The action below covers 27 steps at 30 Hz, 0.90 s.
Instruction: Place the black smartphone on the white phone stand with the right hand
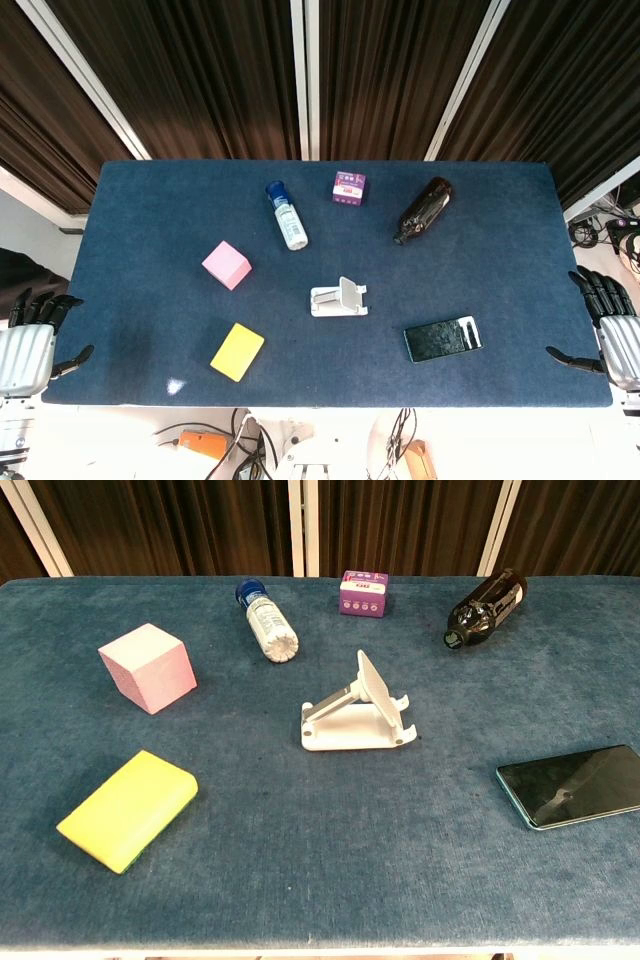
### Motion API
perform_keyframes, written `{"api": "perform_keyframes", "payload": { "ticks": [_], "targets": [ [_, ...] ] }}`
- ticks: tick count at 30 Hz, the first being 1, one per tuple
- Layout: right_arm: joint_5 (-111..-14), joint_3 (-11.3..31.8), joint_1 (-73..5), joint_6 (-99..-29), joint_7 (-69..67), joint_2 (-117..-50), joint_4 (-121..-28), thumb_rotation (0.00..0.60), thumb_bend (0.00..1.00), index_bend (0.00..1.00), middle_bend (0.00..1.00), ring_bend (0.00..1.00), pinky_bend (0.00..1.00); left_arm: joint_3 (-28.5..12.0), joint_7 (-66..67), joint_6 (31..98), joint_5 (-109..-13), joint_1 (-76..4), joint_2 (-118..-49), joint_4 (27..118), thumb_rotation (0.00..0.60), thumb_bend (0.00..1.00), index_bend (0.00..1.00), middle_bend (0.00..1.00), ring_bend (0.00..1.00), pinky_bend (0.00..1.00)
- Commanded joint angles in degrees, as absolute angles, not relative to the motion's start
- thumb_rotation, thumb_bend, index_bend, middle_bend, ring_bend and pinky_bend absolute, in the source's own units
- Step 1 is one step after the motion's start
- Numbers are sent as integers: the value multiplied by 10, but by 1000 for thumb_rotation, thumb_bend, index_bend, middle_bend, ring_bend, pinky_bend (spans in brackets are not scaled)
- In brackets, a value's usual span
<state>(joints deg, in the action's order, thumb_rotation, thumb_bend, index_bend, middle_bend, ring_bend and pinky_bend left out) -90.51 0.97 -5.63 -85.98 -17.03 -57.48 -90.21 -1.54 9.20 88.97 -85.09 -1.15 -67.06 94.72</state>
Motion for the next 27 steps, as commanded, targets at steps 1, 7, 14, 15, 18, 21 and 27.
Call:
{"api": "perform_keyframes", "payload": {
  "ticks": [1, 7, 14, 15, 18, 21, 27],
  "targets": [
    [-904, 12, -66, -843, -153, -580, -911, 600, 131, 0, 70, 0, 43, -19, 95, 881, -844, -16, -670, 949, 600, 113, 270, 238, 142, 0],
    [-926, -3, -109, -762, -92, -600, -943, 600, 130, 0, 71, 0, 51, -24, 104, 865, -838, -26, -671, 952, 600, 113, 270, 238, 142, 0],
    [-884, -1, -174, -626, 28, -667, -987, 600, 131, 5, 33, 0, 0, -24, 103, 858, -838, -32, -680, 949, 600, 113, 270, 238, 142, 0],
    [-870, 2, -180, -612, 49, -677, -990, 600, 138, 25, 14, 0, 0, -24, 102, 858, -838, -32, -681, 948, 600, 112, 270, 238, 142, 0],
    [-820, 11, -203, -566, 107, -707, -995, 600, 169, 125, 0, 0, 0, -24, 98, 859, -837, -31, -682, 945, 600, 113, 270, 238, 142, 0],
    [-767, 19, -223, -530, 151, -732, -996, 600, 198, 218, 0, 0, 0, -23, 92, 858, -834, -30, -684, 939, 600, 113, 270, 238, 142, 0],
    [-701, 24, -254, -496, 203, -759, -1000, 600, 237, 263, 0, 0, 0, -22, 83, 854, -829, -29, -688, 929, 600, 112, 270, 238, 142, 0]
  ]
}}
